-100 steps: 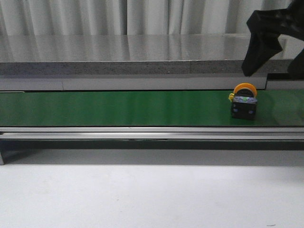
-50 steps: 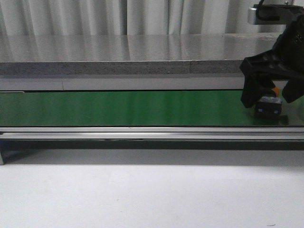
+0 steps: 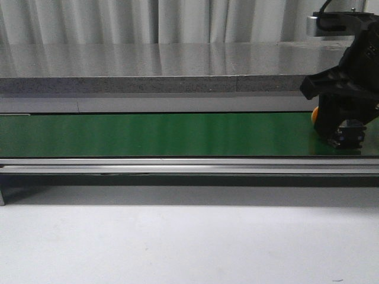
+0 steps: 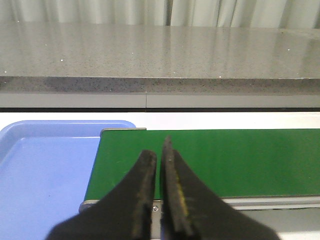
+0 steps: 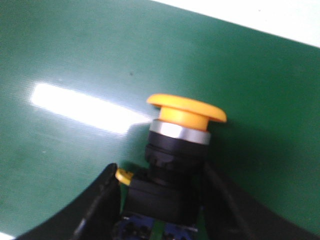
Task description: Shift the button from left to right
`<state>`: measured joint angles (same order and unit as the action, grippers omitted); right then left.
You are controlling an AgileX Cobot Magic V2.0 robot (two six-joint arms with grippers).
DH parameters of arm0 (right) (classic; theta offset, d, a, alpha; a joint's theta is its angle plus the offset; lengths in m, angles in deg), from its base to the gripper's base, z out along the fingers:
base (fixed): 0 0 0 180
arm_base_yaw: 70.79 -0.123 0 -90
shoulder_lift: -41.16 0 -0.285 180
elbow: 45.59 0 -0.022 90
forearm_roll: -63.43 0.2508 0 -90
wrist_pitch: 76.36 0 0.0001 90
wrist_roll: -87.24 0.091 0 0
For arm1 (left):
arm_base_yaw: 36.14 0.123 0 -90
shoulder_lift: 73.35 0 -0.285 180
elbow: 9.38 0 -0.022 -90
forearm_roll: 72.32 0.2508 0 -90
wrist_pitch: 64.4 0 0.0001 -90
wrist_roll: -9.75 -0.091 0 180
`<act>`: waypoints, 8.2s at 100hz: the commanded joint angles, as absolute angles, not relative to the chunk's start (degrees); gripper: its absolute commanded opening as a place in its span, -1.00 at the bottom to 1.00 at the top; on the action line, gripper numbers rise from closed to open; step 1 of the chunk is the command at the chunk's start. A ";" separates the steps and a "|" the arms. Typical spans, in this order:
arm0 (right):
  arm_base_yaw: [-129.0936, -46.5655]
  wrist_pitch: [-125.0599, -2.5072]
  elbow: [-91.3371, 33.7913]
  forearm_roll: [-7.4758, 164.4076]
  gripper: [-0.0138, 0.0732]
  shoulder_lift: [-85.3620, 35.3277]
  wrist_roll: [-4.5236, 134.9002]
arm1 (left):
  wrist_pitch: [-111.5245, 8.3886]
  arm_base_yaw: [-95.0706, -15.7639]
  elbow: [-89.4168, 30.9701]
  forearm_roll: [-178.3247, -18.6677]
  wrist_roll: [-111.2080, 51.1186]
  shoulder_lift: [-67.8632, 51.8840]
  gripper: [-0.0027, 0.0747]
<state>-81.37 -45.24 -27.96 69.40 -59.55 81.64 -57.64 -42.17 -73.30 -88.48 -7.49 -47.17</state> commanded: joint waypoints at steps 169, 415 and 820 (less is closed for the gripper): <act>-44.42 -37.63 -42.73 64.76 0.20 -71.45 77.27 | -62.26 -42.61 -71.68 -88.97 -7.43 -46.82 -0.92; -71.81 -69.49 11.07 69.03 0.40 17.24 79.04 | -62.26 -42.61 -71.68 -88.97 -7.43 -46.82 -0.92; -71.77 -73.84 33.34 61.95 -0.84 34.88 87.24 | -63.62 -45.47 -80.58 -75.36 6.67 -61.31 -0.92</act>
<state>-71.91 -69.48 33.28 62.53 33.84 87.24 -59.26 -44.93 -80.07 -75.83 5.85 -58.70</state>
